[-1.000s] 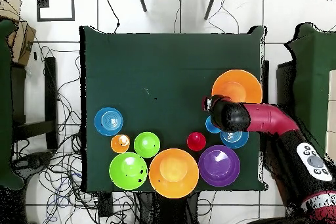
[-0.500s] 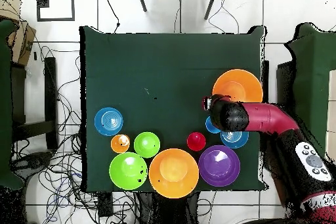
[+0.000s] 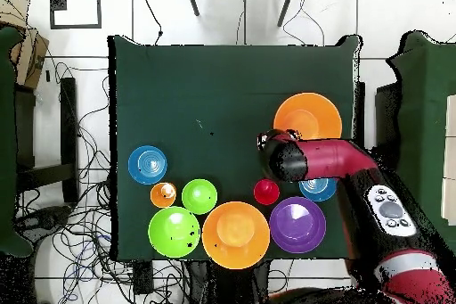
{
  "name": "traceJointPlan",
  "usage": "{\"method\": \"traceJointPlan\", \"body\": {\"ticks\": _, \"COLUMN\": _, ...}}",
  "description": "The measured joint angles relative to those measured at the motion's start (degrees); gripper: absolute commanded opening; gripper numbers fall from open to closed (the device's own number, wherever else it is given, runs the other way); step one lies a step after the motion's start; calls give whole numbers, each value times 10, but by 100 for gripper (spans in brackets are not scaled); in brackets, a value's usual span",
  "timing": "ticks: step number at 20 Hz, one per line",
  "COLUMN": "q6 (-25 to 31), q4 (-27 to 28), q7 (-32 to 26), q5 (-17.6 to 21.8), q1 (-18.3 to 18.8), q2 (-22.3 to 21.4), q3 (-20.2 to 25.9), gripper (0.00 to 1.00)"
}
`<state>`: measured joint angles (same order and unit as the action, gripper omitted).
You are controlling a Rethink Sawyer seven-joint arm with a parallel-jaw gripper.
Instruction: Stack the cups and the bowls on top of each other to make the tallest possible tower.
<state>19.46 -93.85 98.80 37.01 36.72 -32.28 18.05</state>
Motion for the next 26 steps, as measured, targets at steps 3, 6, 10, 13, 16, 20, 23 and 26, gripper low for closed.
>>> {"method": "traceJointPlan", "body": {"ticks": 3, "q6": -23, "q4": -10, "q7": 28, "q5": -9, "q1": -45, "q2": -4, "q3": -26, "gripper": 0}}
{"method": "traceJointPlan", "body": {"ticks": 6, "q6": -35, "q4": -15, "q7": 48, "q5": -15, "q1": -76, "q2": -5, "q3": -44, "gripper": 0}}
{"method": "traceJointPlan", "body": {"ticks": 10, "q6": -47, "q4": -21, "q7": 75, "q5": -26, "q1": -119, "q2": -5, "q3": -72, "gripper": 0}}
{"method": "traceJointPlan", "body": {"ticks": 13, "q6": -52, "q4": -24, "q7": 89, "q5": -34, "q1": -143, "q2": -5, "q3": -88, "gripper": 0}}
{"method": "traceJointPlan", "body": {"ticks": 16, "q6": -66, "q4": -27, "q7": 113, "q5": -49, "q1": -182, "q2": -5, "q3": -114, "gripper": 0}}
{"method": "traceJointPlan", "body": {"ticks": 20, "q6": -76, "q4": -28, "q7": 133, "q5": -67, "q1": -211, "q2": -2, "q3": -134, "gripper": 0}}
{"method": "traceJointPlan", "body": {"ticks": 23, "q6": -79, "q4": -28, "q7": 144, "q5": -79, "q1": -229, "q2": 2, "q3": -147, "gripper": 0}}
{"method": "traceJointPlan", "body": {"ticks": 26, "q6": -83, "q4": -28, "q7": 153, "q5": -94, "q1": -246, "q2": 7, "q3": -160, "gripper": 0}}
